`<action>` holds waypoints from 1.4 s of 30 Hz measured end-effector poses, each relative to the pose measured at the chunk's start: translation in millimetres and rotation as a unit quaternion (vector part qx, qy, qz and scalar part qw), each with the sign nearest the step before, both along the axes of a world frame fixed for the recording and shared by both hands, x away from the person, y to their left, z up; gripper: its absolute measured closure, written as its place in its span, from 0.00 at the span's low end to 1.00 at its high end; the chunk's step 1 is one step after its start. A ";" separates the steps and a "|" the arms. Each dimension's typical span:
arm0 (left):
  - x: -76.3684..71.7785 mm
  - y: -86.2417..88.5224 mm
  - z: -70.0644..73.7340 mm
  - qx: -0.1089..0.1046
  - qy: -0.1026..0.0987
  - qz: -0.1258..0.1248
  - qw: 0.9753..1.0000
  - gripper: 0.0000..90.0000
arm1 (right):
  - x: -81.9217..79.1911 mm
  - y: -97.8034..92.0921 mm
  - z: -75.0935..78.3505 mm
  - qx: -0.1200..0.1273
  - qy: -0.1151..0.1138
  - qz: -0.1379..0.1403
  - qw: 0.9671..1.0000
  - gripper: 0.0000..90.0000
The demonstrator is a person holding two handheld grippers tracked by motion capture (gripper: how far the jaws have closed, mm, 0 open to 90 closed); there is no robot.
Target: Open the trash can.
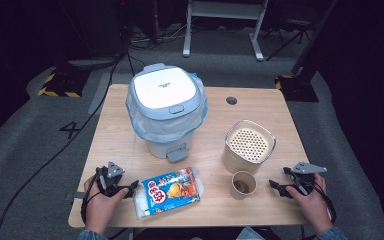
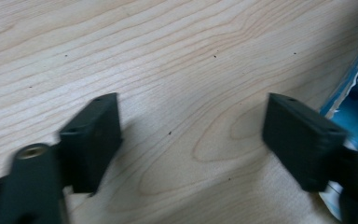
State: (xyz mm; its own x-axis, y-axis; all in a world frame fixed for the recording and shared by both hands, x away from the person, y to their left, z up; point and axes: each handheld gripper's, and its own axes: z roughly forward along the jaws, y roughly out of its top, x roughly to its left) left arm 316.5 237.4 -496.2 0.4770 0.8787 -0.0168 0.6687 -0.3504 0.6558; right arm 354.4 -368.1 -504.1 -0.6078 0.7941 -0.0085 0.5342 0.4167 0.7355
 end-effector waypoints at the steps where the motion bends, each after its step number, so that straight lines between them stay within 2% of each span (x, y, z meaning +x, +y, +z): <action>1: 0.3 0.2 2.0 -0.001 0.000 -0.001 1.000 0.37 | 0.0 0.0 0.0 0.000 0.000 0.000 1.000 0.17; 2: 0.3 0.2 2.0 -0.001 0.000 -0.001 1.000 0.36 | 0.0 0.0 0.0 0.000 0.000 0.000 1.000 0.17; 4: 0.7 0.5 9.4 -0.013 -0.013 -0.014 1.000 0.41 | 0.0 0.0 -0.1 0.000 0.000 0.000 1.000 0.17; 9: 0.3 -0.4 29.0 -0.027 -0.012 -0.043 0.999 0.47 | 0.1 0.0 -0.1 0.000 0.000 0.000 1.000 0.17; 12: 0.6 0.0 37.3 -0.032 -0.019 -0.052 0.998 0.47 | 0.1 0.0 -0.1 0.000 0.000 0.000 1.000 0.17; 14: 2.9 0.6 49.9 -0.038 -0.028 -0.062 0.997 0.47 | 0.0 0.0 -0.1 0.000 0.000 0.000 1.000 0.17; 15: 2.9 0.6 49.9 -0.038 -0.028 -0.062 0.997 0.47 | 0.0 0.0 -0.1 0.000 0.000 0.000 1.000 0.17; 16: 4.1 -0.2 57.8 -0.047 -0.035 -0.068 0.996 0.47 | 0.0 0.0 -0.1 0.000 0.000 0.000 1.000 0.17; 18: 5.2 -1.2 65.4 -0.048 -0.044 -0.076 0.995 0.47 | 0.0 0.0 -0.1 0.000 0.000 0.000 1.000 0.17; 19: 5.2 -1.2 65.4 -0.048 -0.044 -0.076 0.995 0.47 | 0.0 0.0 -0.1 0.000 0.000 0.000 1.000 0.17; 21: 5.5 -3.4 73.7 -0.056 -0.045 -0.087 0.994 0.48 | 0.1 0.0 -0.1 0.000 0.000 0.000 1.000 0.17; 23: 6.7 -6.3 84.7 -0.062 -0.053 -0.105 0.991 0.51 | 0.0 0.0 -0.1 0.000 0.000 0.000 1.000 0.17; 24: 6.7 -6.3 84.7 -0.062 -0.053 -0.105 0.991 0.52 | 0.0 0.0 -0.1 0.000 0.000 0.000 1.000 0.17; 26: 9.3 -9.0 96.9 -0.075 -0.061 -0.128 0.987 0.54 | 0.0 0.0 0.0 0.000 0.000 0.000 1.000 0.17; 27: 9.3 -9.0 96.9 -0.075 -0.061 -0.128 0.987 0.57 | 0.0 0.0 0.0 0.000 0.000 0.000 1.000 0.17; 29: 11.3 -11.2 105.4 -0.088 -0.067 -0.137 0.984 0.59 | 0.0 0.0 0.0 0.000 0.000 0.000 1.000 0.17; 30: 13.4 -13.5 114.8 -0.099 -0.077 -0.149 0.981 0.61 | 0.0 0.1 -0.1 0.000 -0.001 0.000 1.000 0.17; 32: 15.5 -16.4 125.1 -0.102 -0.103 -0.173 0.974 0.65 | -0.1 0.1 -0.1 0.000 -0.001 0.001 1.000 0.17; 34: 17.2 -19.3 133.2 -0.109 -0.112 -0.189 0.970 0.69 | -0.1 0.1 -0.1 0.000 -0.001 0.000 1.000 0.17; 36: 20.3 -22.3 143.0 -0.126 -0.124 -0.210 0.962 0.73 | -0.1 0.0 -0.1 0.000 -0.001 0.000 1.000 0.17; 37: 21.6 -24.0 147.0 -0.131 -0.125 -0.217 0.959 0.74 | -0.1 0.0 -0.1 0.000 -0.001 0.000 1.000 0.17; 39: 24.5 -27.3 154.7 -0.133 -0.129 -0.228 0.956 0.74 | 0.0 0.0 -0.1 0.000 -0.001 0.000 1.000 0.17; 40: 24.5 -27.3 154.7 -0.133 -0.129 -0.228 0.956 0.74 | 0.0 0.0 -0.1 0.000 0.000 0.000 1.000 0.17; 41: 27.5 -30.1 161.8 -0.139 -0.131 -0.238 0.952 0.75 | 0.0 0.0 -0.1 0.000 -0.001 0.000 1.000 0.17; 42: 28.9 -31.3 165.2 -0.143 -0.133 -0.243 0.950 0.76 | 0.0 0.0 -0.1 0.000 -0.001 0.000 1.000 0.17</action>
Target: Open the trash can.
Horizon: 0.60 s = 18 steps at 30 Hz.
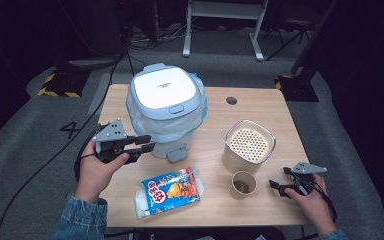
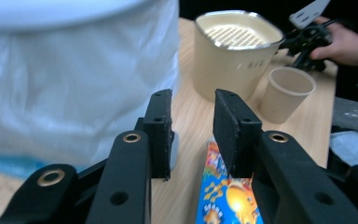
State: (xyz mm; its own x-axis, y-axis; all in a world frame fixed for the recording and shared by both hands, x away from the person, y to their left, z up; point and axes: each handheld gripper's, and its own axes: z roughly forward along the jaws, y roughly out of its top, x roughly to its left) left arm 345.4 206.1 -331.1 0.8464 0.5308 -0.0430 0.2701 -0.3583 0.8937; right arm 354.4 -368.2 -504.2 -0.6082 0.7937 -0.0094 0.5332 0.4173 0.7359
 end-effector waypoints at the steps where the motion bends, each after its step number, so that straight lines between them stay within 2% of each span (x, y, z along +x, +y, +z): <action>1: 1.3 -1.0 3.3 -0.003 -0.001 -0.005 1.000 0.76 | 0.0 0.0 0.0 0.000 0.000 0.000 1.000 0.17; 4: 5.5 -2.6 13.3 -0.014 -0.022 -0.016 1.000 0.81 | 0.0 0.0 0.0 0.000 0.000 0.000 1.000 0.17; 5: 5.5 -2.6 13.3 -0.014 -0.022 -0.016 1.000 0.84 | 0.0 0.0 0.0 0.000 0.000 0.000 1.000 0.17; 9: 14.4 -5.4 28.1 -0.032 -0.039 -0.011 0.999 0.92 | 0.0 0.0 0.0 0.000 0.000 0.000 1.000 0.17; 18: 30.0 -18.1 41.6 -0.051 -0.029 -0.024 0.998 0.99 | 0.0 0.0 -0.1 0.001 0.000 0.000 1.000 0.17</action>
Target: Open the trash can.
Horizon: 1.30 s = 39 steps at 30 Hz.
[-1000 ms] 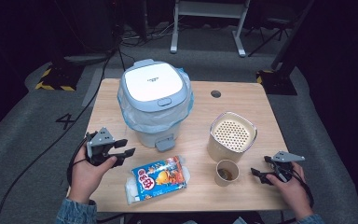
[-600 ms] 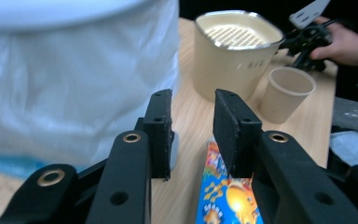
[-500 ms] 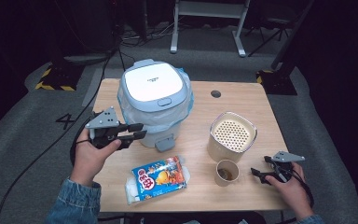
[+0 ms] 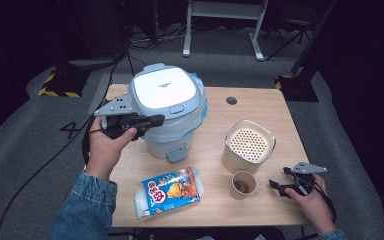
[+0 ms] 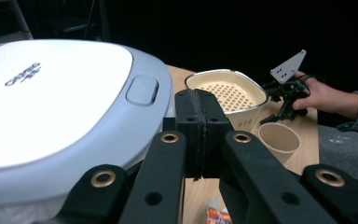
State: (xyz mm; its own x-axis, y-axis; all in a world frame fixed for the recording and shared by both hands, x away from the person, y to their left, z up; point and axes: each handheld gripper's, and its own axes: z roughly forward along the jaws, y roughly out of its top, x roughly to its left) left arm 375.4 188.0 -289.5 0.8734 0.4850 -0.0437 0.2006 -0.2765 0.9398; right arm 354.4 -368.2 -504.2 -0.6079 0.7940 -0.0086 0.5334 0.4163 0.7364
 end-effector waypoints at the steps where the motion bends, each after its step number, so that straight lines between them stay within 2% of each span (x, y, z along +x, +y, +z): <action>1: 3.9 -2.5 2.3 -0.009 0.000 -0.006 1.000 0.99 | 0.0 0.0 0.0 0.000 0.000 0.000 1.000 0.17; 6: 11.3 -9.0 6.6 -0.015 -0.006 -0.022 1.000 0.99 | -0.1 0.0 0.0 0.000 0.000 0.000 1.000 0.17; 11: 26.2 -16.4 8.1 -0.005 0.005 0.001 1.000 1.00 | -0.1 -0.1 0.0 0.000 0.000 0.000 1.000 0.17; 13: 30.8 -20.6 7.0 0.003 0.008 0.014 1.000 1.00 | -0.1 -0.1 0.0 0.000 0.000 0.000 1.000 0.17; 16: 35.0 -29.0 5.9 0.026 0.001 0.020 0.999 1.00 | -0.1 -0.1 0.0 0.000 0.000 0.000 1.000 0.17; 23: 43.2 -42.0 5.0 0.048 0.002 0.034 0.998 0.99 | -0.2 -0.1 0.1 0.002 0.000 -0.002 1.000 0.18; 25: 45.0 -42.9 4.3 0.057 0.002 0.039 0.998 0.98 | -0.2 -0.1 0.1 0.002 0.000 -0.002 1.000 0.18; 30: 45.4 -43.7 2.8 0.058 0.006 0.046 0.997 0.95 | -0.2 -0.1 0.1 0.002 0.000 -0.003 1.000 0.18; 39: 44.0 -46.8 5.1 0.086 -0.008 0.044 0.995 0.96 | -0.2 -0.1 0.1 0.002 0.000 -0.002 1.000 0.18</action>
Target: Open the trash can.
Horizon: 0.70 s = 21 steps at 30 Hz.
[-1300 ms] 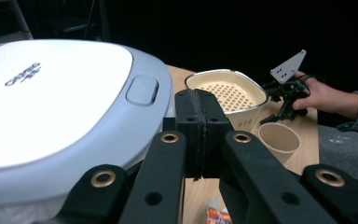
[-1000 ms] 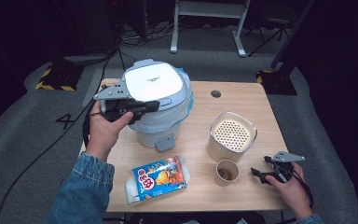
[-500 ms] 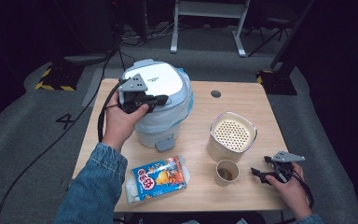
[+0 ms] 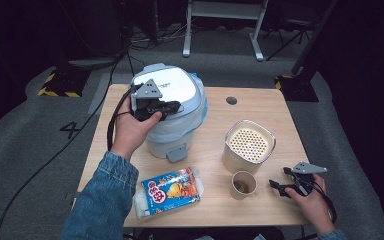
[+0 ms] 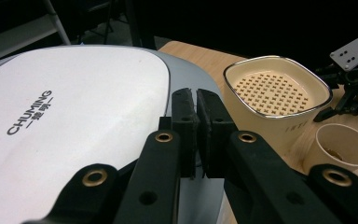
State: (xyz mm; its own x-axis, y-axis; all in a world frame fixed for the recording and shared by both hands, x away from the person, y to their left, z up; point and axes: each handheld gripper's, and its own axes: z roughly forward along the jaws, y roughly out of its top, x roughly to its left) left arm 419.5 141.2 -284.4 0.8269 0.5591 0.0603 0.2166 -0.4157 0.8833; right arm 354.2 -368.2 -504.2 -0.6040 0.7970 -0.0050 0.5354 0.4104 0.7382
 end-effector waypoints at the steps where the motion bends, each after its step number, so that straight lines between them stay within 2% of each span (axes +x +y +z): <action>1: 0.0 -0.1 0.0 0.001 0.000 0.000 1.000 0.96 | 0.0 0.0 0.0 0.000 0.000 0.000 1.000 0.18; 14: -0.9 -2.5 1.6 0.021 -0.008 0.003 1.000 0.98 | 0.0 0.0 0.0 -0.001 0.000 0.000 1.000 0.18; 21: -1.4 -2.9 1.5 0.017 -0.004 0.005 1.000 0.98 | -0.1 0.0 0.0 -0.001 0.000 0.000 1.000 0.18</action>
State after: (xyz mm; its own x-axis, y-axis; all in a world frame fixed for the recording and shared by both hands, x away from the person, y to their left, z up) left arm 418.0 138.3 -282.8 0.8211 0.5643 0.0859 0.2132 -0.4428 0.8709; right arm 354.1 -368.3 -504.2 -0.6040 0.7969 -0.0069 0.5350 0.4119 0.7377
